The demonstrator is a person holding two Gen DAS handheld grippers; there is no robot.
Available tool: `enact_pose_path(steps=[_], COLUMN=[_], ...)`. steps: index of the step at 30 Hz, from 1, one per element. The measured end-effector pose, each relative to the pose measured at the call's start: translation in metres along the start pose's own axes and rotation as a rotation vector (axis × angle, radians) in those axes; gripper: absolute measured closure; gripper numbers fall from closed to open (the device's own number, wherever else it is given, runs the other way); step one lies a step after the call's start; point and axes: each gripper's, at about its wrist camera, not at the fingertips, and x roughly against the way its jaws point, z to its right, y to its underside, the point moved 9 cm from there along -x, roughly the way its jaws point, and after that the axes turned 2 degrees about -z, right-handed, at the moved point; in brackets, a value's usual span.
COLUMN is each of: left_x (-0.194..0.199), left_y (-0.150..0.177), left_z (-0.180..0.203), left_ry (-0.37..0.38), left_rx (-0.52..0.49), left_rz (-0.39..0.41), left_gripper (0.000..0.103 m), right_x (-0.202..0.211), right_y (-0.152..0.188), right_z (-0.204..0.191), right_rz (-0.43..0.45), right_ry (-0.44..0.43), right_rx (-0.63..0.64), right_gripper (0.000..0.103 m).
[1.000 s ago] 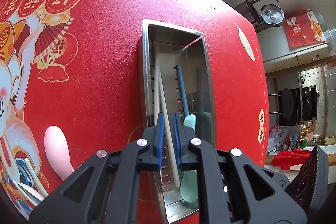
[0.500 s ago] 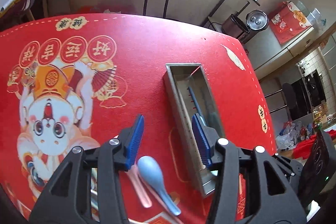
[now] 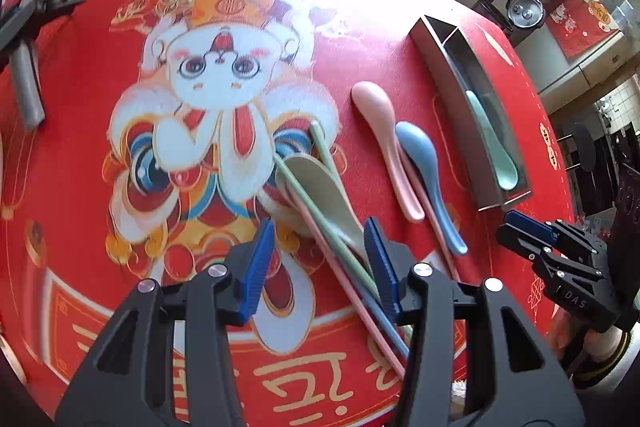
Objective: Organize utensils
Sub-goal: 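Move both tools back to the utensil pile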
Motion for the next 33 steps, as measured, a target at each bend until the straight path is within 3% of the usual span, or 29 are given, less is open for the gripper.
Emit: enact_pose_path(steps=[6, 14, 16, 25, 33], left_x=[-0.019, -0.021, -0.022, -0.026, -0.038], left_y=[0.030, 0.035, 0.037, 0.042, 0.042], left_z=[-0.009, -0.017, -0.021, -0.023, -0.004], left_ry=[0.021, 0.014, 0.019, 0.055, 0.084], left_rx=[0.067, 0.079, 0.092, 0.097, 0.060], left_rz=[-0.031, -0.034, -0.039, -0.063, -0.092], left_gripper=[0.062, 0.065, 0.070, 0.071, 0.071], right_x=[-0.015, -0.044, -0.051, -0.076, -0.081], right_y=[0.005, 0.000, -0.002, -0.007, -0.001], right_z=[-0.020, -0.058, -0.069, -0.090, -0.096], right_rz=[-0.039, -0.100, -0.112, -0.177, -0.210], right_ry=[-0.007, -0.036, -0.049, -0.101, -0.170], right_rx=[0.074, 0.202, 0.226, 0.263, 0.234], right_gripper=[0.072, 0.072, 0.072, 0.073, 0.093])
